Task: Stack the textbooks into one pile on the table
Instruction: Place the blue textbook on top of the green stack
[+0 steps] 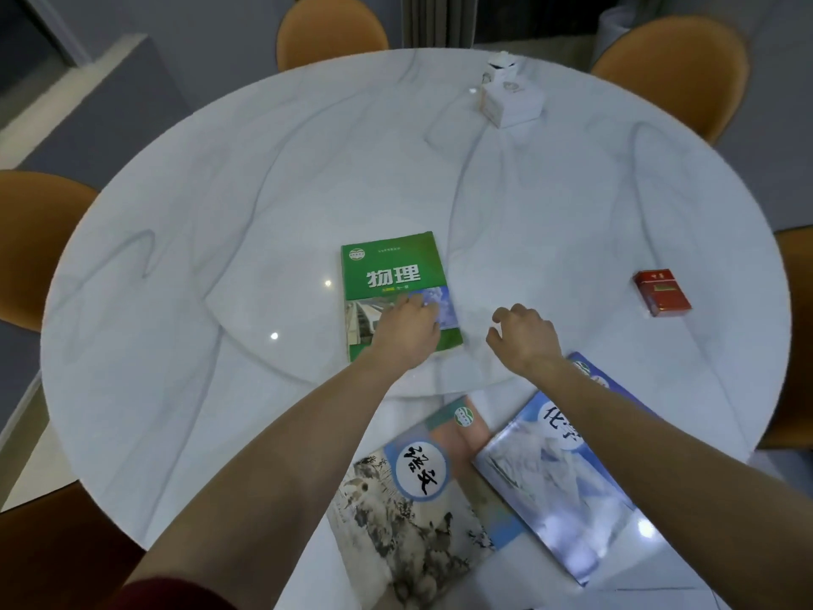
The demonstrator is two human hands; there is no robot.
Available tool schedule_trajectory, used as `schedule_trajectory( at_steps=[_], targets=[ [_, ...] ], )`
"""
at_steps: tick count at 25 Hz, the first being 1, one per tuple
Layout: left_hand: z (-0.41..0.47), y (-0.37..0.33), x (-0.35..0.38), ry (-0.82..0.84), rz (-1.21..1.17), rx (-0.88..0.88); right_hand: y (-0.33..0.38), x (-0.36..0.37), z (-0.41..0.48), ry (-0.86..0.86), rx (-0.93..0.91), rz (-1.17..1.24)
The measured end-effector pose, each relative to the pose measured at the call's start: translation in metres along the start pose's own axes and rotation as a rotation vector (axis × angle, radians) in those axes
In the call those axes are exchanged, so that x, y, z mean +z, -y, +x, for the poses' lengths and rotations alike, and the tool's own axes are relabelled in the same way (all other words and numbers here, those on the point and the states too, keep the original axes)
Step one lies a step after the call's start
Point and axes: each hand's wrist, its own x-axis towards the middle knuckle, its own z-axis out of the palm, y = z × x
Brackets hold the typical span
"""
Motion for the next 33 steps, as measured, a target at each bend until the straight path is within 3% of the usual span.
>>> schedule_trajectory(
  at_steps=[8,11,19,24,28,33],
  targets=[
    [-0.024,-0.08,0.034,0.018,-0.024,0.221,-0.072,0.013,-0.088,-0.045,0.197,0.025],
    [-0.03,-0.099,0.054,0.112,-0.044,0.245,-0.099,0.027,-0.125,-0.036,0.32,0.072],
    [-0.035,-0.122,0.103,0.366,-0.187,0.067,-0.122,0.07,-0.192,0.046,0.673,0.344],
    [-0.032,-0.133,0.105,0.393,-0.51,-0.113,-0.117,0.082,-0.195,0.007,0.838,0.531],
    [-0.035,-0.136,0.103,0.464,-0.746,-0.106,-0.121,0.089,-0.196,-0.032,0.887,0.636],
    [-0.055,-0.13,0.095,0.383,-1.137,-0.076,-0.121,0.084,-0.204,-0.159,0.959,0.914]
  ],
)
